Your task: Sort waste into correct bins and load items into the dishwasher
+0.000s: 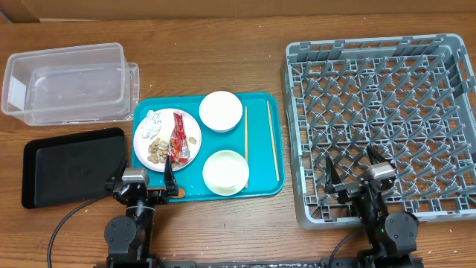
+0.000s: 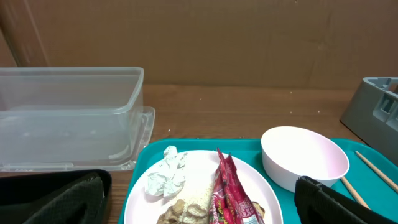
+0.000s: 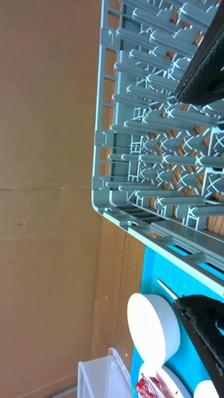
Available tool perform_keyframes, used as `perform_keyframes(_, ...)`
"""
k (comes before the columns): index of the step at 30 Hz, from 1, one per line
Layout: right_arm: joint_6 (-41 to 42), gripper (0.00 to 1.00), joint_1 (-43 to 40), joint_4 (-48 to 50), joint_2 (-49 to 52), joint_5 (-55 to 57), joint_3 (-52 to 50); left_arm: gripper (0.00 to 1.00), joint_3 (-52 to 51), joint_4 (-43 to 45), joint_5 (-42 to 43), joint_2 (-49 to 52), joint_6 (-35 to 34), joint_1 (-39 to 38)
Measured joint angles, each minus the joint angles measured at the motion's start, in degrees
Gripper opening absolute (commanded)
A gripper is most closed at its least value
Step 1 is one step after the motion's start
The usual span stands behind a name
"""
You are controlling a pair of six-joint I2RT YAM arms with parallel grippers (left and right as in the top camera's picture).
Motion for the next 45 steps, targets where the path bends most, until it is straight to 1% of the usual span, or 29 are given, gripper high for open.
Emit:
perform_keyframes(30, 0.0, 1.00, 0.0, 0.1, 0.0, -0.1, 0.0, 1.00, 0.0, 0.0, 0.0, 0.0, 0.0, 0.0)
perform_keyframes(38, 3.9, 1.00, 0.0, 0.1, 0.0, 0.1, 0.0, 1.00, 0.0, -0.2, 0.0, 0.0, -0.2, 0.0)
perform_keyframes(42, 5.7, 1.00, 0.0, -3.9, 0.2, 2.0, 1.2, 1.00, 1.9, -4.4, 0.0, 0.0, -0.4, 0.0)
perform_keyframes(45, 7.2, 1.00, 0.0, -8.4, 1.8, 3.1, 5.6, 1.00, 5.5, -10.5, 0.0, 0.3, -0.7, 0.0)
